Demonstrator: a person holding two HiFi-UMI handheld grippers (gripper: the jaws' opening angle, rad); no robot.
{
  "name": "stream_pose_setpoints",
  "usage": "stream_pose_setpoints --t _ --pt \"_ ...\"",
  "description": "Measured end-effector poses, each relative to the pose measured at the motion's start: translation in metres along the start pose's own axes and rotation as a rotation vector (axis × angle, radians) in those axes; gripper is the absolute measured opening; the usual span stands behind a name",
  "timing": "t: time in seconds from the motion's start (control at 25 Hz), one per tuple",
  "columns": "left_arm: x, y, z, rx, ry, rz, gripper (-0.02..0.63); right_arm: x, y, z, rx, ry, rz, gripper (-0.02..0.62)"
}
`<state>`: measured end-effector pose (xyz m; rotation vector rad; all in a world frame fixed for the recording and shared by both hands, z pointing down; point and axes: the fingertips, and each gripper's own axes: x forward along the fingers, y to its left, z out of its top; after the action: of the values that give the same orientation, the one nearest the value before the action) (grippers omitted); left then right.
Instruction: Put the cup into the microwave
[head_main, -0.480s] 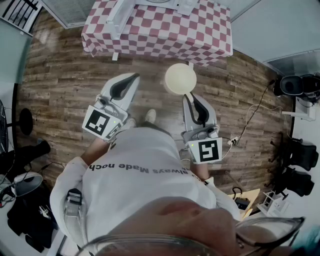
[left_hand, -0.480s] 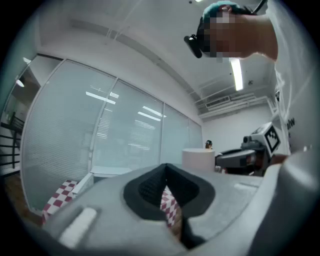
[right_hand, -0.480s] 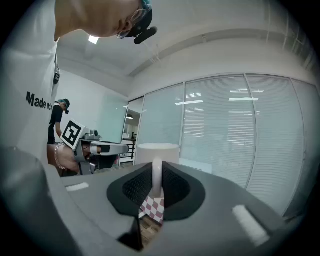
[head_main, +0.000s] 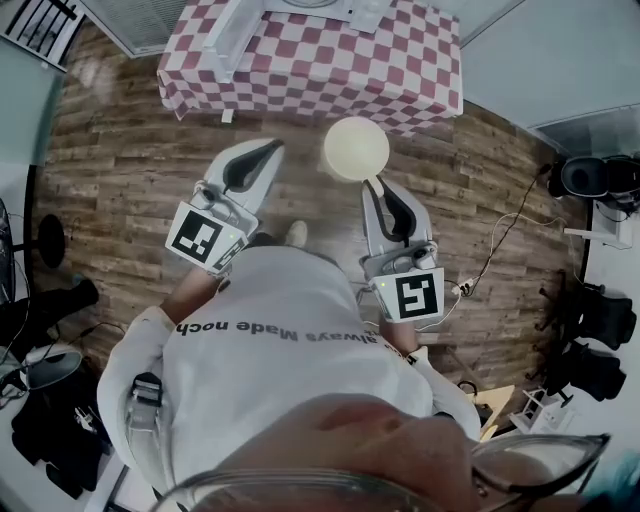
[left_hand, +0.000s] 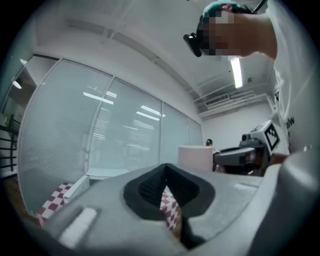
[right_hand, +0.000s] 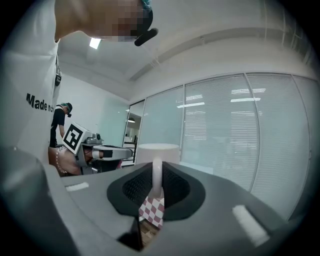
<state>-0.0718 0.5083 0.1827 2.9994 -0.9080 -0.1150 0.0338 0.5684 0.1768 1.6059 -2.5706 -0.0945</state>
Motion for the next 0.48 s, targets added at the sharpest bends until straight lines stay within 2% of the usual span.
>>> stream_pose_setpoints --t 0.48 --pt "0.023 0.029 -0.006 -0.019 0.003 0.031 0.005 0.036 -0.019 -0.003 -0.002 0.015 0.038 0.041"
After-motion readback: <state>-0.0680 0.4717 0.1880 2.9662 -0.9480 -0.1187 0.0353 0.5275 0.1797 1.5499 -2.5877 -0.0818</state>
